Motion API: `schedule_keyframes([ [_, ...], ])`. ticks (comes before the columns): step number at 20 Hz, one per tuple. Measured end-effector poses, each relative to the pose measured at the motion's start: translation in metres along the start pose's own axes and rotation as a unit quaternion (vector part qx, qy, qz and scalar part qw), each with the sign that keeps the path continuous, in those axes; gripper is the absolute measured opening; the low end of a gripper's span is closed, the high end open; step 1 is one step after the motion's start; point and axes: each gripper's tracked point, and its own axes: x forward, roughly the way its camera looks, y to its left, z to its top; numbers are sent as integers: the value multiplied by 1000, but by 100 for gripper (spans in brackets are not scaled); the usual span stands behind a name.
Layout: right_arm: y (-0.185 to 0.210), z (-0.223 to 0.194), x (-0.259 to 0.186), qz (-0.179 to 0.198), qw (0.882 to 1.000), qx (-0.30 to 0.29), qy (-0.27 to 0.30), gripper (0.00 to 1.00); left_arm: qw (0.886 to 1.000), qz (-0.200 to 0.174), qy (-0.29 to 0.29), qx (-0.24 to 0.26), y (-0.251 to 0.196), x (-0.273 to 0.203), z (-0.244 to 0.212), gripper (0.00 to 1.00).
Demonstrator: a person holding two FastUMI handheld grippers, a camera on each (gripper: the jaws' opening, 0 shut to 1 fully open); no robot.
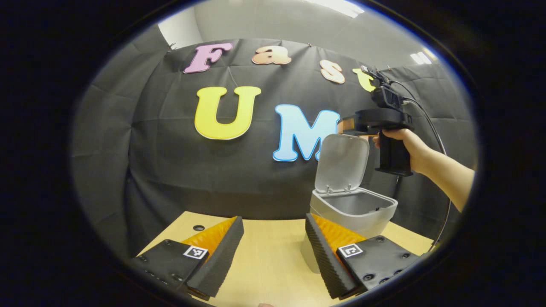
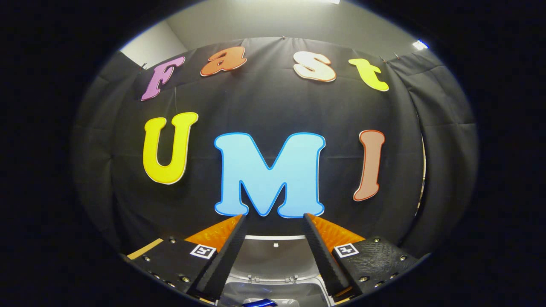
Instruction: Press the lid of the desktop garbage bin to open it, pick up the crumpled paper on the desktop and throw it into the bin, then pick up the pop can on the desktop and drop it into the bin, and finally close the garbage bin lid.
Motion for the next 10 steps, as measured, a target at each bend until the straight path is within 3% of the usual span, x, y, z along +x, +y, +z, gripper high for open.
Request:
schedule_keyframes([
  [7,-1,-5,-18,11,999,31,-7,86,1000,0,-21,6,-14,-9,1,95],
  [10,0,-9,-29,12,1000,18,-9,86,1000,-4,-18,2,-19,-18,-2,95],
])
